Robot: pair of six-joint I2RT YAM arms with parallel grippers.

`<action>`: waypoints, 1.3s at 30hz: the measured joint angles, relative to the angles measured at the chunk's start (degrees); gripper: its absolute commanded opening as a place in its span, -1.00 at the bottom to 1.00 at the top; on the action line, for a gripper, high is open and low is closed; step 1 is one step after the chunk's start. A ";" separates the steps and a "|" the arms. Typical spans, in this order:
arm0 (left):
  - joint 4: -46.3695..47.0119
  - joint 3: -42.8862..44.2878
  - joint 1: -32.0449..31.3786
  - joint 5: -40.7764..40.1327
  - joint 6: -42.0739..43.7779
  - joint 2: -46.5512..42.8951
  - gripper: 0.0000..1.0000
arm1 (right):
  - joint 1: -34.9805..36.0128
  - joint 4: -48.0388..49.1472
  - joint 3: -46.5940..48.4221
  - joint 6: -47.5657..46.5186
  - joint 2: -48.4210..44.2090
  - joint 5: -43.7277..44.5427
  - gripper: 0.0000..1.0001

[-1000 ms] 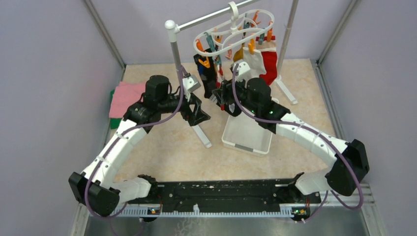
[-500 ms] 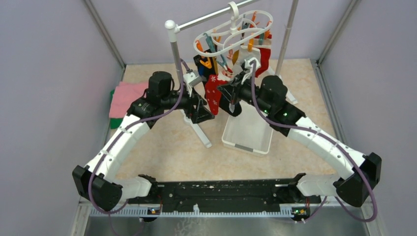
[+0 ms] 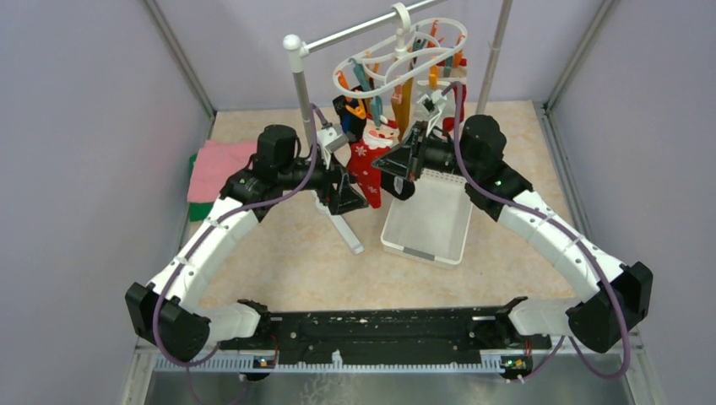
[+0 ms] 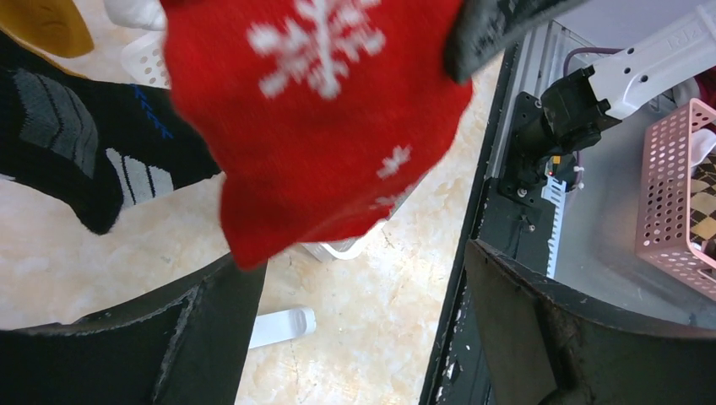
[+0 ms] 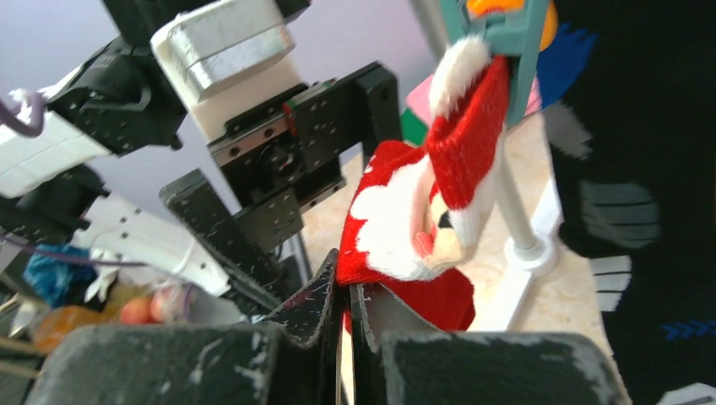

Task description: Remove the socks clipped to the hanger

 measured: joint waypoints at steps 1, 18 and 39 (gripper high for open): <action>0.00 0.00 0.00 0.00 0.09 0.00 0.86 | 0.04 -0.24 0.00 0.37 0.24 -1.60 -1.00; -3.19 2.91 0.02 0.35 6.23 1.75 0.95 | -0.72 -10.71 6.88 0.00 3.45 -14.71 -1.00; 2.51 2.69 0.15 8.35 -1.81 2.29 -1.00 | -0.94 -12.74 6.45 -2.29 5.77 -4.50 0.35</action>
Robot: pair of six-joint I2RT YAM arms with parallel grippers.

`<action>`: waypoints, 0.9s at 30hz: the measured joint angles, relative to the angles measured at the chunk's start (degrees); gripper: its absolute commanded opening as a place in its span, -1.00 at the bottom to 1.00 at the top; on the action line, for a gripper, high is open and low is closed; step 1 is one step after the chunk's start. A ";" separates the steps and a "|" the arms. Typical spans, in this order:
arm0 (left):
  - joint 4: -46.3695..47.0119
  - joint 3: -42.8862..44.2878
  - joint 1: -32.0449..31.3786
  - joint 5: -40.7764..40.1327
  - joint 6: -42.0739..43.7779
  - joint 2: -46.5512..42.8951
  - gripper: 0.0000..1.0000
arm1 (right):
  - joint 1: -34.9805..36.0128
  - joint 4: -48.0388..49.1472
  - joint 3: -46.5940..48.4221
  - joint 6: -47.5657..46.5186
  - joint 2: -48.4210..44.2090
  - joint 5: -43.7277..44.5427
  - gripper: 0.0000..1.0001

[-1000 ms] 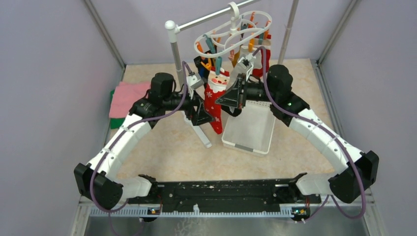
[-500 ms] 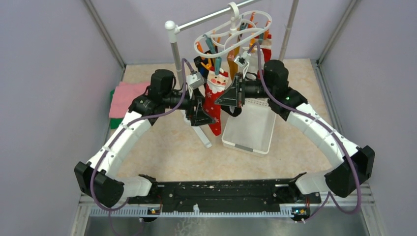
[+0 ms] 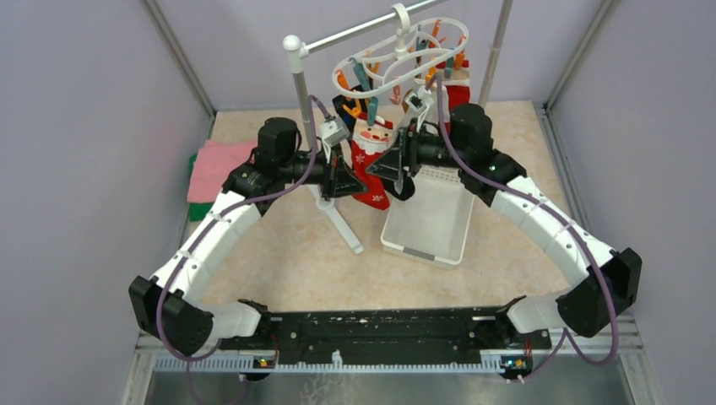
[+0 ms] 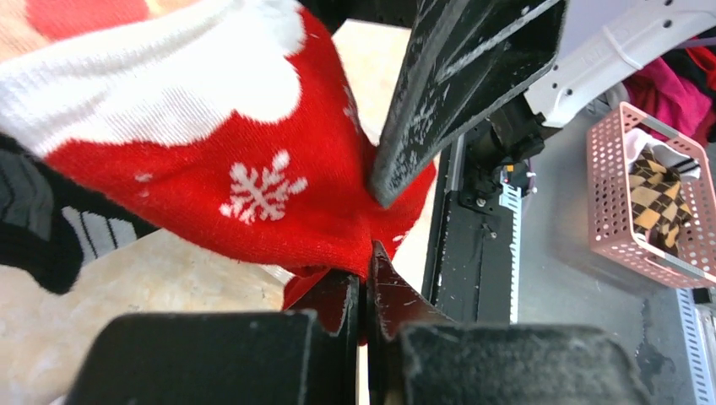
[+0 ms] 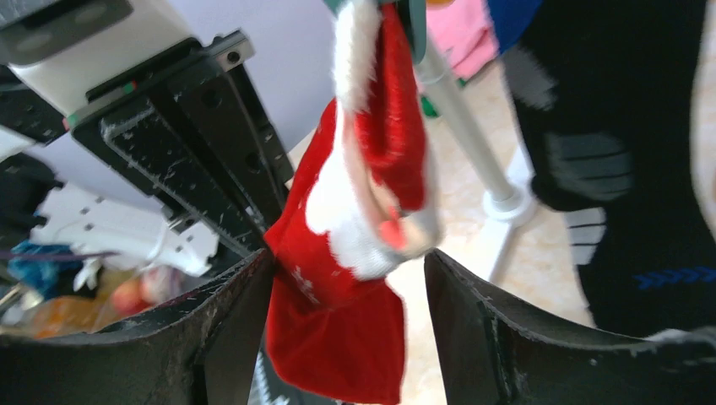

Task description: Remove the socks clipped to the hanger

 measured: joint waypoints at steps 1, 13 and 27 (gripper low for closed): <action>0.28 -0.09 0.00 -0.68 -0.28 0.00 -1.00 | 0.00 -0.68 0.48 -0.85 -0.07 1.86 0.37; 1.44 -1.97 0.00 -2.49 -2.38 -0.33 -1.00 | 0.02 3.78 6.64 -4.17 -0.50 14.03 0.41; 1.31 -2.64 0.00 -0.68 -3.06 -1.42 -1.00 | 0.50 15.63 7.65 -1.90 4.74 15.28 0.26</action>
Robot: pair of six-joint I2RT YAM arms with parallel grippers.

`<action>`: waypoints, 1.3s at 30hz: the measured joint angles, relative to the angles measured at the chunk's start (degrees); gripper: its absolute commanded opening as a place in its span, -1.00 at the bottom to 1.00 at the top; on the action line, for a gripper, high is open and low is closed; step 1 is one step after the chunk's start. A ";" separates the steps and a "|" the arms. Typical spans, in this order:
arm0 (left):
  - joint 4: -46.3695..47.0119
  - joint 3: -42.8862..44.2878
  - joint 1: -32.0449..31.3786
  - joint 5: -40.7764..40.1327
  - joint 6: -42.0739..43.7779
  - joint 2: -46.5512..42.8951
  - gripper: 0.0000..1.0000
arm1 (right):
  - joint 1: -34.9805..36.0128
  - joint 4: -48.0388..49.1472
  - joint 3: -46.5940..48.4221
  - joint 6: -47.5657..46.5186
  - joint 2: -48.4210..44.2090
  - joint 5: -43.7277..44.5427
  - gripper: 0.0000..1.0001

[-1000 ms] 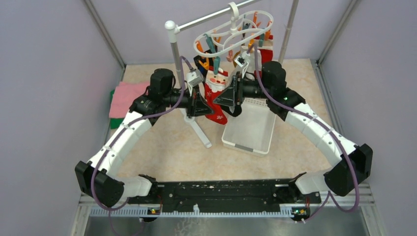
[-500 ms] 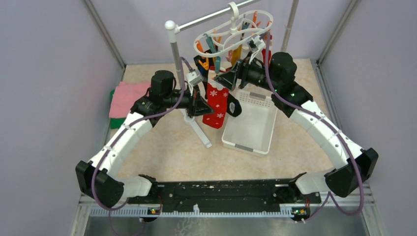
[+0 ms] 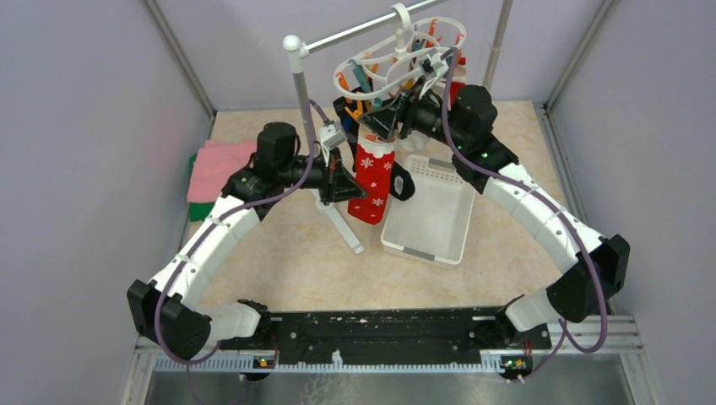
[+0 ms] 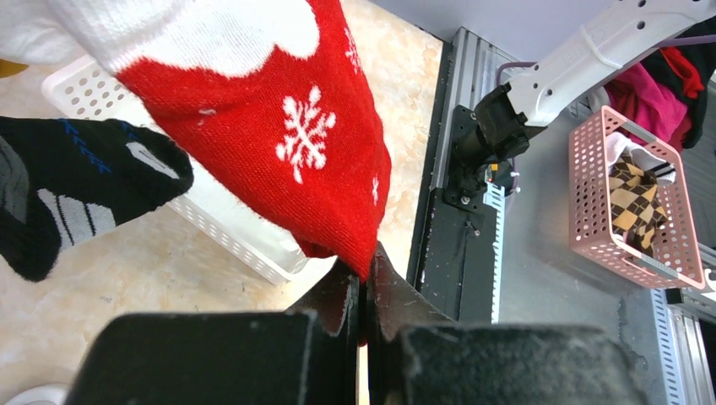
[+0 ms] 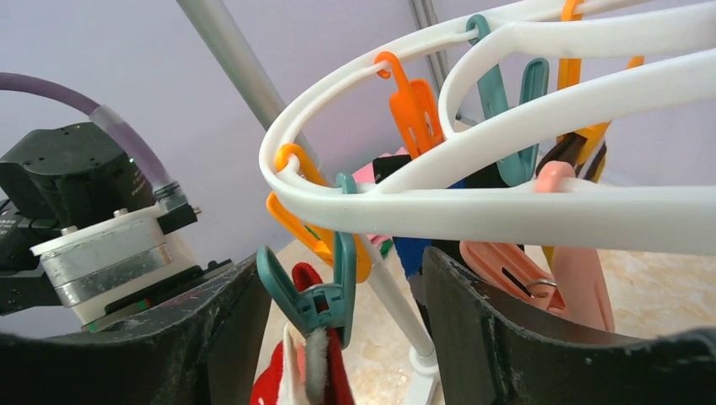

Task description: Remove the socks clipped to the hanger

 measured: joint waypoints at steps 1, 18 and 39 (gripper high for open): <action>0.02 0.00 0.00 0.26 -0.09 -0.11 -1.00 | 0.00 0.74 0.00 0.31 0.39 0.00 0.24; -0.48 0.00 0.00 -0.07 -0.52 -0.39 -1.00 | 0.00 4.11 0.00 1.90 0.63 -0.96 -0.46; -8.07 5.18 -9.68 -8.79 9.01 6.62 -1.00 | -0.44 -4.39 7.76 0.52 0.48 -1.01 -1.00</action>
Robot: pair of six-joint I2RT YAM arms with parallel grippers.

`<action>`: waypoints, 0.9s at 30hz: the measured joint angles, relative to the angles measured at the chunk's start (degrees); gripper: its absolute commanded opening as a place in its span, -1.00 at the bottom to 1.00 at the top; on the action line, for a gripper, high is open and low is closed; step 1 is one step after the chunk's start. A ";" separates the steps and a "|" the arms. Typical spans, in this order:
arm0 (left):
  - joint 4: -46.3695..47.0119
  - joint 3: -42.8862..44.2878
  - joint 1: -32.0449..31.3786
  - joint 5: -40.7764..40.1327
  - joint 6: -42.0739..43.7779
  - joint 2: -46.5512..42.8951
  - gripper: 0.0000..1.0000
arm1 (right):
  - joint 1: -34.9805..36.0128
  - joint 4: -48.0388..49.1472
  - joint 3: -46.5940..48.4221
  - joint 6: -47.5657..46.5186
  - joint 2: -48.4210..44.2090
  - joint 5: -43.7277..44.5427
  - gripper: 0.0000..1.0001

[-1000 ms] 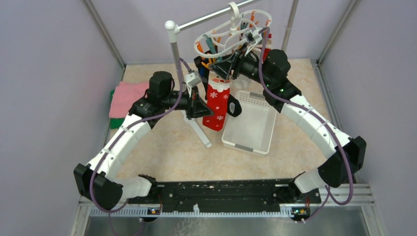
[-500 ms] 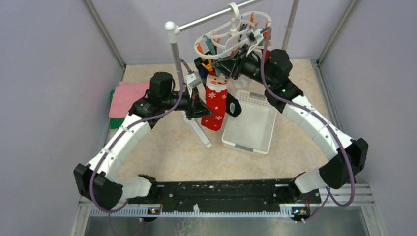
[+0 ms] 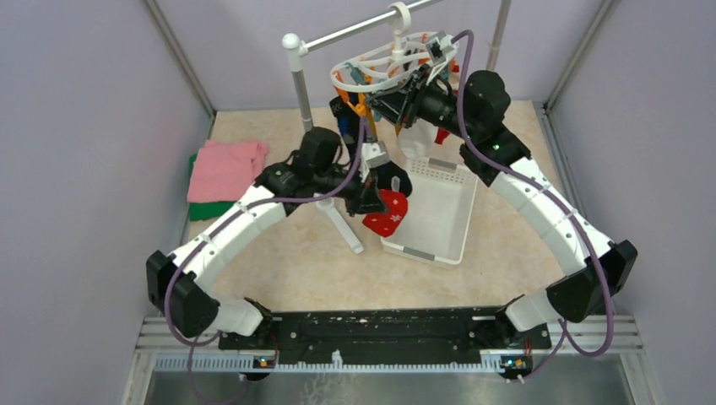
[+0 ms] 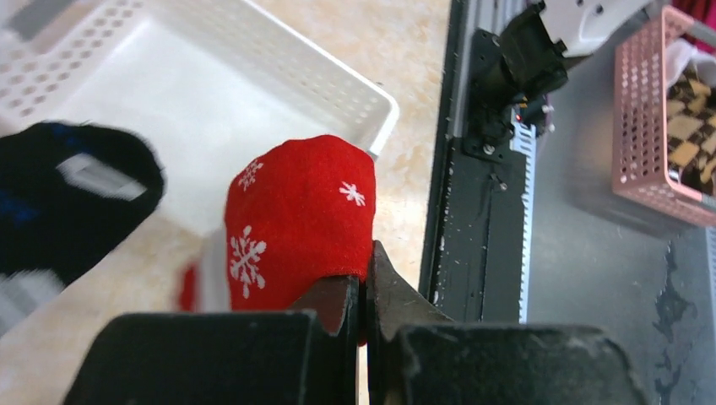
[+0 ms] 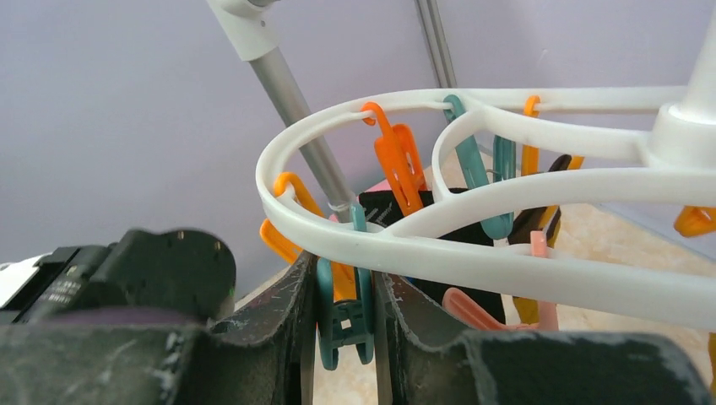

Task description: Remove the socks clipped to the hanger

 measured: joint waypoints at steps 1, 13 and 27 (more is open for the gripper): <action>-0.46 0.59 -1.66 -0.52 0.66 1.01 -1.00 | 0.00 -0.50 0.09 -0.26 0.04 0.07 -1.00; -4.24 6.08 -14.97 -9.20 12.61 15.15 0.98 | -0.72 -5.70 -2.08 -2.67 -1.22 3.80 -1.00; -4.98 4.22 -10.97 -16.74 12.39 2.01 0.98 | -8.37 -5.20 -9.84 -3.48 -7.54 3.58 -1.00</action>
